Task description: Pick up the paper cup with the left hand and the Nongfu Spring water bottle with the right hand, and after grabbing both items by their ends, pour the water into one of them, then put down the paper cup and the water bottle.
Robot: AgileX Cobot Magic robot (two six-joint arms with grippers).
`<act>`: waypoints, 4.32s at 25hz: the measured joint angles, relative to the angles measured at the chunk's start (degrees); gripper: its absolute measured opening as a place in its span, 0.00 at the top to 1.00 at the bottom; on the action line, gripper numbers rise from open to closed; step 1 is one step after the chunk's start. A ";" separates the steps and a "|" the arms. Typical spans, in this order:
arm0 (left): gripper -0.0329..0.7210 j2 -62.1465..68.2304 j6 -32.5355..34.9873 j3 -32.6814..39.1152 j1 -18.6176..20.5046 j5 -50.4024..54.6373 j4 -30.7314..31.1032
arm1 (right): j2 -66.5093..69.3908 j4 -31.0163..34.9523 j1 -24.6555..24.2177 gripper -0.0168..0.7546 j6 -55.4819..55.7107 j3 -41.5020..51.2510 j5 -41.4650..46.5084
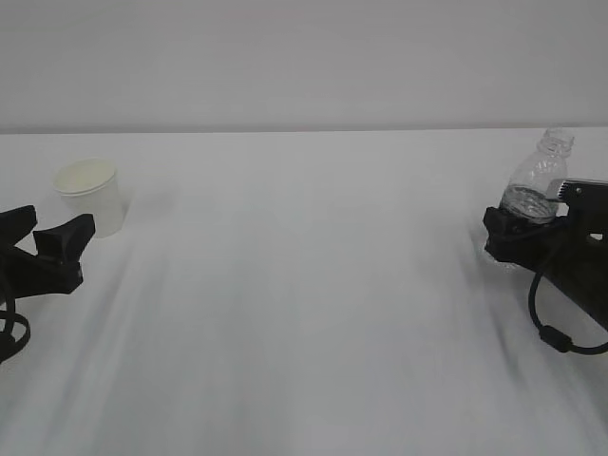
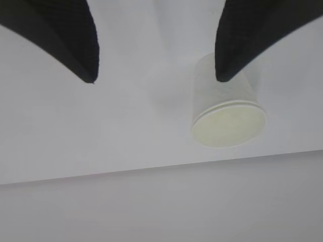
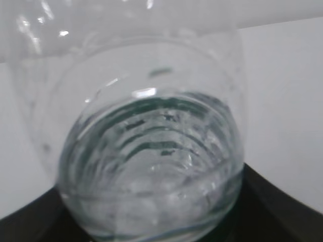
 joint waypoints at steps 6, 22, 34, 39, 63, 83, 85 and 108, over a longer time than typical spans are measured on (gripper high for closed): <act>0.27 0.00 0.00 0.00 0.00 0.00 0.00 | 0.00 -0.10 0.00 0.31 -0.34 0.00 0.00; 0.27 0.00 0.00 0.00 0.00 0.00 0.00 | 0.00 -0.10 0.00 0.38 -0.76 0.00 0.00; 0.27 0.00 0.00 0.00 0.00 0.00 0.00 | 0.00 -0.75 0.00 0.38 -4.55 0.00 0.20; 0.27 0.00 0.00 0.00 0.00 0.00 0.00 | 0.11 -1.64 0.00 0.38 -9.89 0.00 0.42; 0.31 3.97 0.00 0.00 0.00 -0.12 -0.11 | -4.31 -3.00 0.00 0.38 -12.27 3.52 1.43; 0.29 10.05 0.33 -4.70 0.00 -0.12 0.46 | -16.23 -8.90 0.00 0.38 -10.31 12.20 1.64; 0.27 10.04 0.42 -5.23 0.00 -0.12 -0.92 | -16.98 -9.15 0.00 0.38 -10.17 12.57 1.76; 0.35 16.36 2.30 -7.10 0.00 -0.23 -6.76 | -17.94 -12.99 0.00 0.38 -8.77 12.71 1.76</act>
